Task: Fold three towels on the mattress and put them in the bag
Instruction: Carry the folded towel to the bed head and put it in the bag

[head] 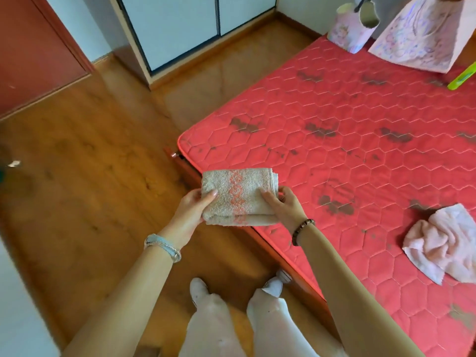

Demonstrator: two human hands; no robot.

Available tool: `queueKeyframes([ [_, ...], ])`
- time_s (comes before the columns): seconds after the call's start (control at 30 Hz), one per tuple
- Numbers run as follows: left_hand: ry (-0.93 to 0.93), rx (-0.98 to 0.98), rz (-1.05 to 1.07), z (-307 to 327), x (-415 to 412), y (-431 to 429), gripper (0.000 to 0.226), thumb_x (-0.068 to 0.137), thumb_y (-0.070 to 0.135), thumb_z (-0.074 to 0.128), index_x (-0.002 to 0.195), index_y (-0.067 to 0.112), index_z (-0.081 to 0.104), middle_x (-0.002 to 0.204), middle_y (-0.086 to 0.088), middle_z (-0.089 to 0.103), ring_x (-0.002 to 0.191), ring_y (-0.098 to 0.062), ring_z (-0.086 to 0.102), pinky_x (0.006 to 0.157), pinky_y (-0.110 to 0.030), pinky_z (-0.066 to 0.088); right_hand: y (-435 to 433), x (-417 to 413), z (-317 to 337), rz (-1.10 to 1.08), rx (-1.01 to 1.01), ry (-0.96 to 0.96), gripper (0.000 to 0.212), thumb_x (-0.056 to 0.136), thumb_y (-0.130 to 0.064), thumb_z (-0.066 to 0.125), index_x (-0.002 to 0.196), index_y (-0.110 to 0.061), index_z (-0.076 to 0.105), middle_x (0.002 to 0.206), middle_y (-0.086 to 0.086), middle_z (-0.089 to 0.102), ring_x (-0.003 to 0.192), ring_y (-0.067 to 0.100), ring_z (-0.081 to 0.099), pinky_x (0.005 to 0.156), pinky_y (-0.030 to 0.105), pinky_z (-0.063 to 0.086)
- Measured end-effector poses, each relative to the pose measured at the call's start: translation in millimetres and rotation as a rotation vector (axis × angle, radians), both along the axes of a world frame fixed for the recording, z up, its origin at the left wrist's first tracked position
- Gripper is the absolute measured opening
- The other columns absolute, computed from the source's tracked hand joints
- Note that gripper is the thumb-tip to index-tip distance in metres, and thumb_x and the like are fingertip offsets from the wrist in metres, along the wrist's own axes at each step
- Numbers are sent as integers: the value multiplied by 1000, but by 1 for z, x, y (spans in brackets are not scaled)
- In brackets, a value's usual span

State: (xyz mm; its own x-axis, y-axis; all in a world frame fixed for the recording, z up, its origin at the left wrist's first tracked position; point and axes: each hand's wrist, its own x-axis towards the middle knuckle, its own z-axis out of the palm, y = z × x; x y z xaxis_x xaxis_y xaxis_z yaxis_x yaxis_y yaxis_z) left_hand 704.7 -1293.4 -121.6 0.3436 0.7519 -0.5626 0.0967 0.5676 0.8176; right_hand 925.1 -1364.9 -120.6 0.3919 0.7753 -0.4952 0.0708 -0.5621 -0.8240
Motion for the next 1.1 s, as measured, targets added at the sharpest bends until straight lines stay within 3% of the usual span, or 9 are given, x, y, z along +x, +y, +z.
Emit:
queueKeyframes([
  [0.17, 4, 17, 82, 18, -79, 11, 41, 94, 30, 66, 128, 9, 61, 120, -8, 72, 111, -22, 70, 98, -43, 54, 28, -74, 13, 91, 10, 28, 44, 84, -53, 66, 108, -18, 56, 105, 0, 67, 93, 17, 67, 78, 33, 57],
  [0.4, 15, 64, 153, 40, -161, 31, 38, 92, 31, 67, 123, 8, 62, 115, -7, 74, 107, -20, 72, 93, -38, 56, 67, -151, 22, 156, 28, 35, 52, 82, -56, 66, 114, -17, 56, 110, 1, 66, 99, 19, 67, 88, 44, 57],
  [0.73, -18, 53, 287, 44, -219, 64, 68, 78, 39, 74, 132, 3, 55, 123, -11, 70, 112, -24, 69, 101, -44, 53, 131, -204, 31, 318, 45, -1, 48, 85, -53, 64, 114, -16, 56, 109, 0, 66, 99, 19, 66, 87, 42, 57],
  [0.9, 15, 34, 361, 43, -229, 95, 50, 92, 31, 67, 133, 3, 55, 124, -10, 70, 113, -23, 69, 102, -44, 52, 179, -217, 28, 403, 60, -10, 41, 87, -52, 63, 111, -19, 55, 107, -2, 65, 98, 17, 65, 88, 41, 56],
  [1.1, 66, 41, 452, 44, -237, 151, 46, 93, 32, 67, 130, 6, 58, 121, -7, 71, 108, -19, 71, 100, -41, 54, 247, -230, 23, 483, 63, -14, 46, 88, -54, 60, 115, -18, 54, 106, -3, 64, 97, 16, 65, 86, 39, 57],
])
